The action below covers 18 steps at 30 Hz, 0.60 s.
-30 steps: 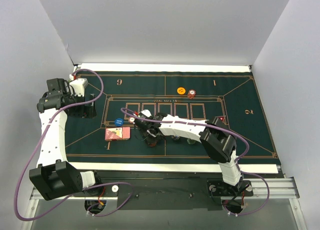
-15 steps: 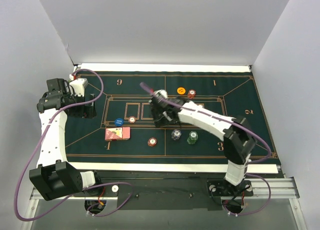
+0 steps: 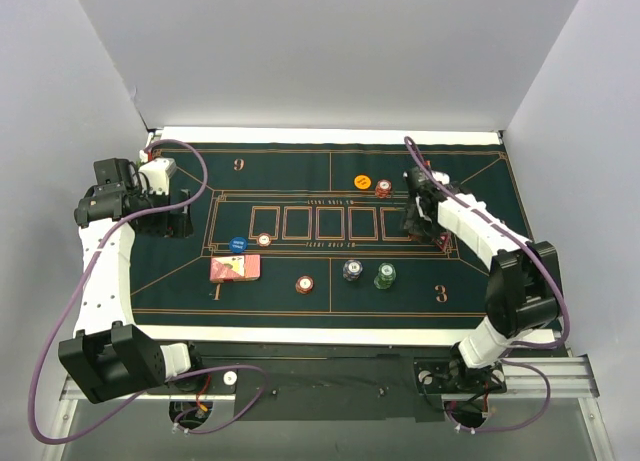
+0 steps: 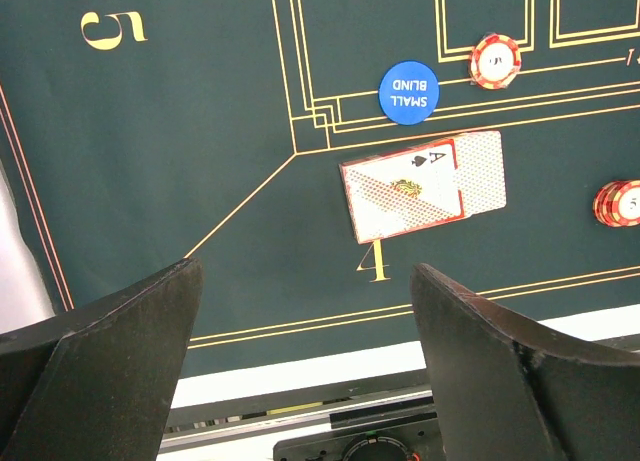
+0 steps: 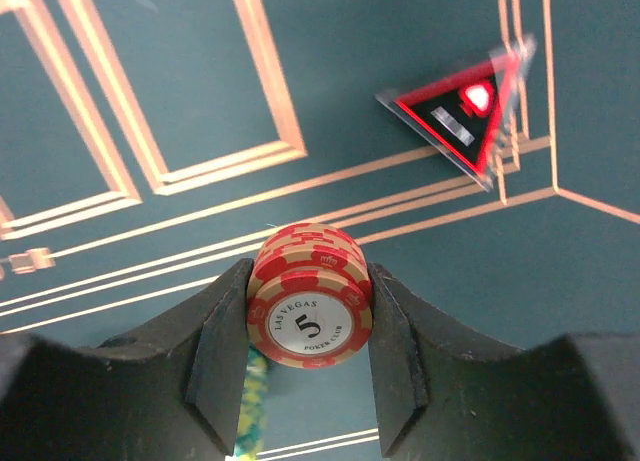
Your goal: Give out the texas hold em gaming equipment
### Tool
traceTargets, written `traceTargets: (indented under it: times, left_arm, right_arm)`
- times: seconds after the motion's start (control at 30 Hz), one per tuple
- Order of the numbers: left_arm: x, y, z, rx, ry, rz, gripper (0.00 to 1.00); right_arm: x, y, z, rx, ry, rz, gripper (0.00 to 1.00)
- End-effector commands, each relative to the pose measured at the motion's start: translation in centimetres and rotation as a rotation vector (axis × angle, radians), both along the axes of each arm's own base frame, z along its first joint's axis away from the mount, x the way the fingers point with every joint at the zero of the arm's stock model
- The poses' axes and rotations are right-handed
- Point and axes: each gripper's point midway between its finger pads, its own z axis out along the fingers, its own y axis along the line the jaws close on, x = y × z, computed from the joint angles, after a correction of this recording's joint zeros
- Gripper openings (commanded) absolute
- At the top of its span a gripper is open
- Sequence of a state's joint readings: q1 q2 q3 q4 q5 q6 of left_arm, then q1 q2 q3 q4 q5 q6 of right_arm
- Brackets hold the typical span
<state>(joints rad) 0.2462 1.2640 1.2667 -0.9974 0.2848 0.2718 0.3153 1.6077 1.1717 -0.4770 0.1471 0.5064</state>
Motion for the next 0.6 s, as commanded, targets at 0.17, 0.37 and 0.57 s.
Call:
traceTargets:
  times: [0.17, 0.37, 0.57]
  left_arm:
    - [0.5, 0.1, 0.9, 0.004, -0.046, -0.012, 0.96]
    - [0.6, 0.1, 0.9, -0.001, -0.047, -0.012, 0.96]
    - [0.5, 0.1, 0.9, 0.003, -0.047, -0.013, 0.96]
  right_arm:
    - [-4.3, -4.4, -3.2, -0.107, 0.048, -0.191, 0.28]
    - [-5.2, -5.1, -5.5, -0.129, 0.098, -0.218, 0.30]
    - [-5.1, -4.9, -6.7, -0.109, 0.124, -0.220, 0.47]
